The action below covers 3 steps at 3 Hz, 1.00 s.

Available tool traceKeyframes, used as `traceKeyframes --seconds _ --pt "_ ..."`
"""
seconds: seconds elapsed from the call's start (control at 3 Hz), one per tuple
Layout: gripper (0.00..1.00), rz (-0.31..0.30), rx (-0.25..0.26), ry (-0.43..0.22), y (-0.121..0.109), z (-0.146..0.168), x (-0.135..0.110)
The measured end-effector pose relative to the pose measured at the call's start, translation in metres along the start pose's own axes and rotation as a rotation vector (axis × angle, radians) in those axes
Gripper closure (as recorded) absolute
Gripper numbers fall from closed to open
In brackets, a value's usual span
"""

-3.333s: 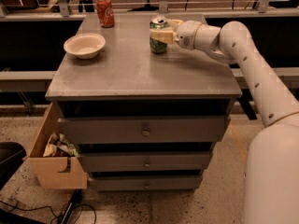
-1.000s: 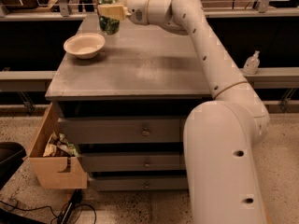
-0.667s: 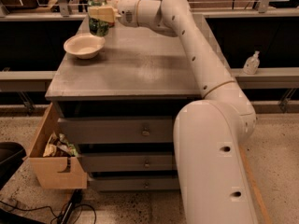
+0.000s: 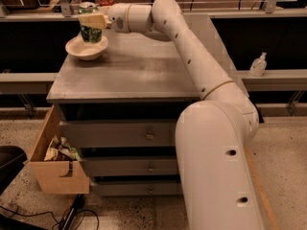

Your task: Place green can into paper bowl

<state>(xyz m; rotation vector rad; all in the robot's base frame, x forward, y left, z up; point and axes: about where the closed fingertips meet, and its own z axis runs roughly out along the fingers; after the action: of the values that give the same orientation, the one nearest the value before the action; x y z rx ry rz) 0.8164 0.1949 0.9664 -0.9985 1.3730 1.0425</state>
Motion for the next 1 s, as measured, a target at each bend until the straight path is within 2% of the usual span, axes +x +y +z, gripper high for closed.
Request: traceKeyframes --seconds 0.67,1.0 --pt "1.00 -0.041 0.006 0.038 0.011 0.014 0.033" --pt "0.88 -0.056 -0.002 0.038 0.016 0.014 0.048"
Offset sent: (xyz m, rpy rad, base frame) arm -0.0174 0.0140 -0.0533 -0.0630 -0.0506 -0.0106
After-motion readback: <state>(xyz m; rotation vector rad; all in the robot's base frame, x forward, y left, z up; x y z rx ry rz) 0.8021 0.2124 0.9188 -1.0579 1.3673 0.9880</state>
